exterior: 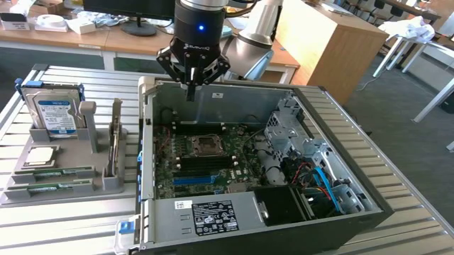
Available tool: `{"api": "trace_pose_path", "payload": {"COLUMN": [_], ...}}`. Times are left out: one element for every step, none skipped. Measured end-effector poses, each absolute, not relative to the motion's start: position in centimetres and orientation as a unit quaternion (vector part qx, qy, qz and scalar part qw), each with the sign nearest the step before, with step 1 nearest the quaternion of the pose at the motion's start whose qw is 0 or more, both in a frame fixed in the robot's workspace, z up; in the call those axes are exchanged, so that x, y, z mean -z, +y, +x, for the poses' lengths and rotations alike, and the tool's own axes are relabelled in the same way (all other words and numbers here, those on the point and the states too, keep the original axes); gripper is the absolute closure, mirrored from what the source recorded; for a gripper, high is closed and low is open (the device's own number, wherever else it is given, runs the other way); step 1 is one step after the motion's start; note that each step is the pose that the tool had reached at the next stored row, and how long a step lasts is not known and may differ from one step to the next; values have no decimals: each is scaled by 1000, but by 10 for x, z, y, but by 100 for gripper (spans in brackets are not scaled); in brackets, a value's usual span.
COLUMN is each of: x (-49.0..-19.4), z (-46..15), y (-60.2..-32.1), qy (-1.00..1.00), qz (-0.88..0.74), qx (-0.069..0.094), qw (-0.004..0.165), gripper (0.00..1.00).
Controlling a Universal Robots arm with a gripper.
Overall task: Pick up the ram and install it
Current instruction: 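Reach for the ram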
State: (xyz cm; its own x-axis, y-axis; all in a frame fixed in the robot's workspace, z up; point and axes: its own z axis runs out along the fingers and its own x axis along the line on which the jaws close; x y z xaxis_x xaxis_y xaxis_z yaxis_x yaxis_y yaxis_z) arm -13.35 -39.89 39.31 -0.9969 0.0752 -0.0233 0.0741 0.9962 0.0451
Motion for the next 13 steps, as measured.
{"api": "trace_pose_path", "payload": {"x": [-393, -393, -393, -393, -393, -393, -393, -393, -393, -393, -393, -393, -393], "z": [-134, -135, -136, -137, -138, -138, -139, -140, -141, -142, -143, -144, -144], "y": [-399, -399, -399, -399, -399, -399, -399, -399, -399, -399, -399, -399, -399], "qy": [999, 999, 999, 999, 999, 999, 999, 999, 999, 999, 999, 999, 999], "qz": [37, 37, 37, 37, 37, 37, 37, 37, 37, 37, 37, 37, 37], "qx": [-22, -22, -22, -22, -22, -22, -22, -22, -22, -22, -22, -22, -22], "qw": [13, 12, 12, 13, 12, 12, 12, 12, 13, 12, 12, 12, 13], "gripper": [90, 90, 90, 90, 90, 90, 90, 90, 90, 90, 90, 90, 90]}}
